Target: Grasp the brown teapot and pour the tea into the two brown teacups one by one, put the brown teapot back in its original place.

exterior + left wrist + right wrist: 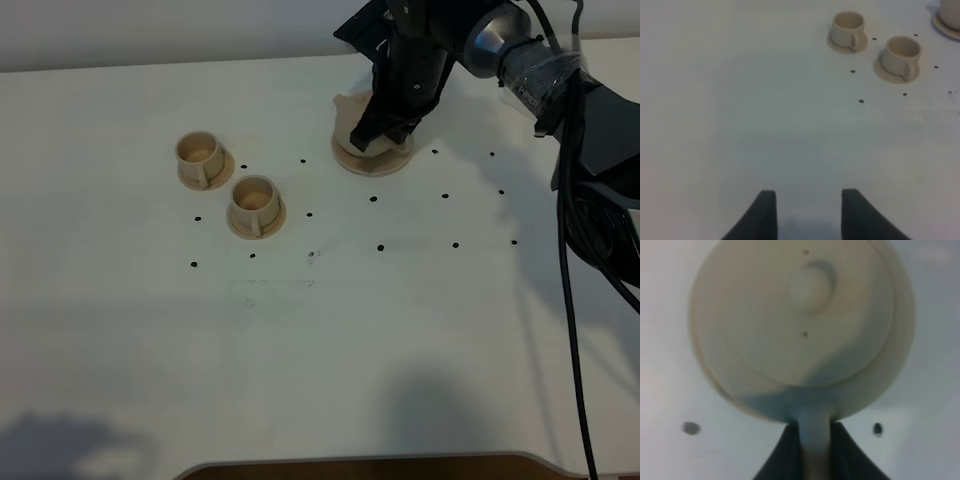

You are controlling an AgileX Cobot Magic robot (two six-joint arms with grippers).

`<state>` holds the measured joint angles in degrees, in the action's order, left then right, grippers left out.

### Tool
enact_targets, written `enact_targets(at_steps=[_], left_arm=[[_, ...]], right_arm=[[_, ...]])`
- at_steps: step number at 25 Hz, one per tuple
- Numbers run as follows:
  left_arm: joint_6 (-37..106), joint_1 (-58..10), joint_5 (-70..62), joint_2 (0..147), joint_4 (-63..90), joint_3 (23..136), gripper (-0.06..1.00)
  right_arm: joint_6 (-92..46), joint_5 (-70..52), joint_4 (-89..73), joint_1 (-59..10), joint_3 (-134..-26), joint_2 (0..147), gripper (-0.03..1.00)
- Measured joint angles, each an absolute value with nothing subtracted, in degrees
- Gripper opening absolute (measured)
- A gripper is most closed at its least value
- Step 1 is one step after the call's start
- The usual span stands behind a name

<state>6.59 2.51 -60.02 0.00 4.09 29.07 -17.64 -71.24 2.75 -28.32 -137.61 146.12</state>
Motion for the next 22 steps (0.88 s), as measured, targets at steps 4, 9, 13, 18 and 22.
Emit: enact_targets(at_steps=[4,9,13,18,22], left_arm=[[6.59,2.51,-60.02,0.00,4.09,29.07,0.33],[6.59,2.51,-60.02,0.00,4.09,29.07,0.33],[6.59,2.51,-60.02,0.00,4.09,29.07,0.33],[6.59,2.51,-60.02,0.00,4.09,29.07,0.33],[6.59,2.51,-60.02,0.00,4.09,29.07,0.33]], right_arm=[[-14.12,-71.42,0.72,-28.21,-137.41,146.07,0.09],[-10.69,-71.42,0.00,-28.21,-135.86,146.02,0.09],[-9.83,-71.48,-0.46,-28.21,-135.73,146.02,0.10],[-8.39,-71.85,-3.23,-28.21,-135.73,146.02,0.25],[-8.16,-71.85,-3.80,-28.26,-135.73,146.02,0.41]])
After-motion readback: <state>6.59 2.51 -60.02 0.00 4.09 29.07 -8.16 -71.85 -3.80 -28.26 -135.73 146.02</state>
